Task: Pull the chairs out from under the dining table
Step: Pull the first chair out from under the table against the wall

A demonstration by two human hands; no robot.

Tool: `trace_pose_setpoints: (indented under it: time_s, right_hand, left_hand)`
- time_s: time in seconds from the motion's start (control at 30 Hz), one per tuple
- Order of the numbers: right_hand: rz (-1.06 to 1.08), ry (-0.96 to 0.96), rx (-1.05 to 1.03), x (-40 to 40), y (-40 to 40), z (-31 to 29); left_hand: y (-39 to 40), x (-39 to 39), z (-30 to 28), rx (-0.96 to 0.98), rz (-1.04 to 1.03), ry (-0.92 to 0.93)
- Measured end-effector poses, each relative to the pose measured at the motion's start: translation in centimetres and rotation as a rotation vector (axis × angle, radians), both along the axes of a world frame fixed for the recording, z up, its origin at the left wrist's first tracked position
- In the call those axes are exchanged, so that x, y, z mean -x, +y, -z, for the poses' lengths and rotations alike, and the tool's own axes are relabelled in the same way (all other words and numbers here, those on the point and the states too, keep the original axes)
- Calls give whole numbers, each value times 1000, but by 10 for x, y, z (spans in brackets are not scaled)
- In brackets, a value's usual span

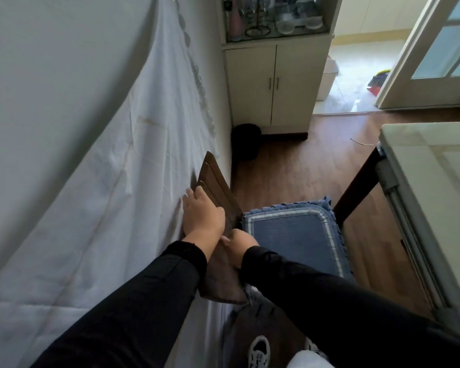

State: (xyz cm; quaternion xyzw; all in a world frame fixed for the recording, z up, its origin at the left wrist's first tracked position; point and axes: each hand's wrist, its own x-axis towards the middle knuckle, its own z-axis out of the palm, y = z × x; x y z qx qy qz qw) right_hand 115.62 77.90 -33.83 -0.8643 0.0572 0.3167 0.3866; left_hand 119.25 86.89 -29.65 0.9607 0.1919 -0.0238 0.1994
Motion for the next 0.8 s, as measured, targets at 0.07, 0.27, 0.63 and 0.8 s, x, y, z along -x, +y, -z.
trace_pose_setpoints:
  time_s: [0.07,0.27,0.63,0.8]
  right_hand:
    - [68,-22,8,-3,-14,-5]
    - [286,-33,-5,9,-51,-11]
    - [535,-56,-42,67,-120,-18]
    - [614,-76,-61,99,-158,-22]
  left_hand:
    - [-13,-2,2,38,75,-23]
    - [-56,3,10,241,78,142]
    - [-116,38,14,269,216,275]
    - [-160,70,9,303,253,288]
